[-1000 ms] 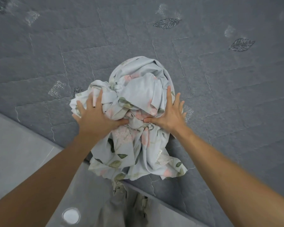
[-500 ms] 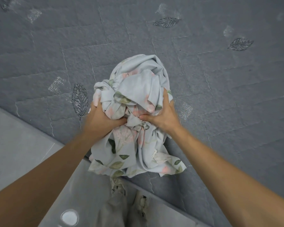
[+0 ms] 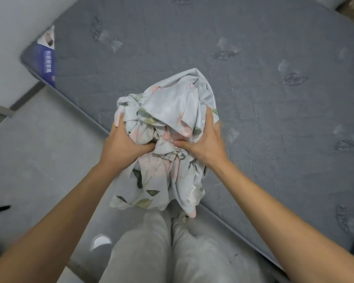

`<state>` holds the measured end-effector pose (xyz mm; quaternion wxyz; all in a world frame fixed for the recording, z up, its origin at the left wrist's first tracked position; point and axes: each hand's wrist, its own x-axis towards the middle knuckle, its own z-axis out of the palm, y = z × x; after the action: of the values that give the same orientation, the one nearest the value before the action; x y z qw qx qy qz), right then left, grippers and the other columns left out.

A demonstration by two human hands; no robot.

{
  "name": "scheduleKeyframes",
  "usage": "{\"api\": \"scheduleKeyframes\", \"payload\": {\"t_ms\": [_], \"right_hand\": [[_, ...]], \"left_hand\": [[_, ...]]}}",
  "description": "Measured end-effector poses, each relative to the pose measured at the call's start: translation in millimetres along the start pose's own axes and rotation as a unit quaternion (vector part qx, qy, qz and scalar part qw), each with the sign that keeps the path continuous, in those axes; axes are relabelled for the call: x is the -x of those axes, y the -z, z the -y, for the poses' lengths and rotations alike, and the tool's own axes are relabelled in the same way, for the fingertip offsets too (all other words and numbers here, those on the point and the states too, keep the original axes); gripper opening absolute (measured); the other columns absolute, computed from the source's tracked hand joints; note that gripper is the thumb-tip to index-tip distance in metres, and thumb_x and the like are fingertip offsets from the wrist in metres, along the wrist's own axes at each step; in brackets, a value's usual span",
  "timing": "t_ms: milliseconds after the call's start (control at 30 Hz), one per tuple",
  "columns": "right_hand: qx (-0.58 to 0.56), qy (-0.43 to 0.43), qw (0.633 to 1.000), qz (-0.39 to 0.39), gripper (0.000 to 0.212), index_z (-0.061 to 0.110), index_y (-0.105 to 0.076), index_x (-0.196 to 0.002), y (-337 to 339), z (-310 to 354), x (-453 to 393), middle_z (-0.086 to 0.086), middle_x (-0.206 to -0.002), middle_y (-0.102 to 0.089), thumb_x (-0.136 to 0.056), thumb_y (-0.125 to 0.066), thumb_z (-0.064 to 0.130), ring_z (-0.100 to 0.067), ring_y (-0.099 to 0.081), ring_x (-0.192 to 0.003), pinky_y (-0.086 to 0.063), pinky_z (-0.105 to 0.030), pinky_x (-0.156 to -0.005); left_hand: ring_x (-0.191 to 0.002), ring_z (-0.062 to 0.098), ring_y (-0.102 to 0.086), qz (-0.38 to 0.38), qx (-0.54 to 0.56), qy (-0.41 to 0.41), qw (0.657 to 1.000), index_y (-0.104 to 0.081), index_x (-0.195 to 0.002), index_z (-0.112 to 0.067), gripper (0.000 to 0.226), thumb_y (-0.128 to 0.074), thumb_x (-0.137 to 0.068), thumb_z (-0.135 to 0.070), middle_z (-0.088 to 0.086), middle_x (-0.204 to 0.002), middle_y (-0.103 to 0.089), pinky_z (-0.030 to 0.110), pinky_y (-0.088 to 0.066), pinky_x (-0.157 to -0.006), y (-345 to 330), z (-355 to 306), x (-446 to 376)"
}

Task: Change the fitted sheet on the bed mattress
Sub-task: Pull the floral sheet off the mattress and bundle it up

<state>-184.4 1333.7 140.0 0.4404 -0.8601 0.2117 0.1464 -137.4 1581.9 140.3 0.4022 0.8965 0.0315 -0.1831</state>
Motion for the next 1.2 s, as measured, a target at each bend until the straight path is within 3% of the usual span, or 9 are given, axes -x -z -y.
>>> {"api": "scheduleKeyframes", "payload": {"t_ms": [200,433,533,633,767,900,1200], "right_hand": [[0.022,0.053,0.998,0.021,0.141,0.052,0.004,-0.16,8,102,67,-0.006,-0.162,-0.02,-0.058,-0.093,0.068,-0.038,-0.039,-0.147,-0.042,-0.051,-0.114],[0.019,0.106,0.994,0.006,0.143,0.053,0.0,-0.16,-45,217,80,-0.004,-0.162,-0.026,-0.051,-0.089,0.075,-0.034,-0.043,-0.144,-0.047,-0.052,-0.11],[0.006,0.102,0.995,0.003,0.143,0.054,0.001,-0.161,-88,274,71,0.0,-0.164,-0.023,-0.054,-0.092,0.07,-0.031,-0.041,-0.147,-0.046,-0.05,-0.112],[-0.015,0.098,0.995,-0.004,0.143,0.056,0.001,-0.16,-134,329,63,0.004,-0.166,-0.021,-0.053,-0.092,0.07,-0.029,-0.038,-0.15,-0.043,-0.052,-0.115],[-0.052,0.094,0.994,-0.02,0.14,0.055,-0.005,-0.161,-182,383,50,0.006,-0.164,-0.024,-0.053,-0.093,0.068,-0.026,-0.039,-0.149,-0.044,-0.054,-0.115],[-0.056,0.068,0.995,-0.042,0.14,0.054,-0.003,-0.161,-201,418,31,0.005,-0.165,-0.024,-0.056,-0.095,0.066,-0.026,-0.041,-0.148,-0.045,-0.051,-0.113],[-0.075,0.068,0.993,-0.067,0.141,0.049,-0.002,-0.163,-213,495,-98,0.005,-0.165,-0.022,-0.057,-0.094,0.067,-0.026,-0.038,-0.15,-0.043,-0.048,-0.116]], "left_hand": [[-0.134,0.022,-0.055,-0.051,0.004,0.017,0.999,-0.011,-0.16,-0.052,0.136,-0.091,-0.051,-0.068,-0.022,-0.164,-0.032,0.054,-0.052,-0.103,103,-18,76],[-0.127,0.024,-0.059,-0.093,0.013,0.003,0.996,-0.015,-0.156,-0.055,0.133,-0.092,-0.049,-0.063,-0.02,-0.161,-0.038,0.05,-0.053,-0.099,228,4,77],[-0.119,0.023,-0.061,-0.102,0.017,0.01,0.995,-0.021,-0.155,-0.052,0.127,-0.094,-0.051,-0.058,-0.018,-0.147,-0.052,0.043,-0.053,-0.094,289,33,54],[-0.114,0.024,-0.06,-0.097,0.0,0.012,0.995,-0.028,-0.155,-0.044,0.122,-0.095,-0.054,-0.055,-0.015,-0.133,-0.053,0.037,-0.049,-0.087,352,63,27],[-0.121,0.024,-0.059,-0.073,-0.036,-0.008,0.997,-0.025,-0.157,-0.045,0.124,-0.092,-0.053,-0.06,-0.01,-0.146,-0.052,0.04,-0.051,-0.092,421,87,-12],[-0.128,0.021,-0.055,-0.045,-0.048,-0.049,0.997,-0.017,-0.156,-0.047,0.127,-0.093,-0.055,-0.054,-0.02,-0.158,-0.037,0.04,-0.049,-0.096,465,84,-54],[-0.12,0.023,-0.06,-0.025,-0.063,-0.054,0.996,-0.027,-0.152,-0.052,0.118,-0.089,-0.052,-0.064,-0.012,-0.142,-0.054,0.048,-0.054,-0.097,524,63,-204]]}}
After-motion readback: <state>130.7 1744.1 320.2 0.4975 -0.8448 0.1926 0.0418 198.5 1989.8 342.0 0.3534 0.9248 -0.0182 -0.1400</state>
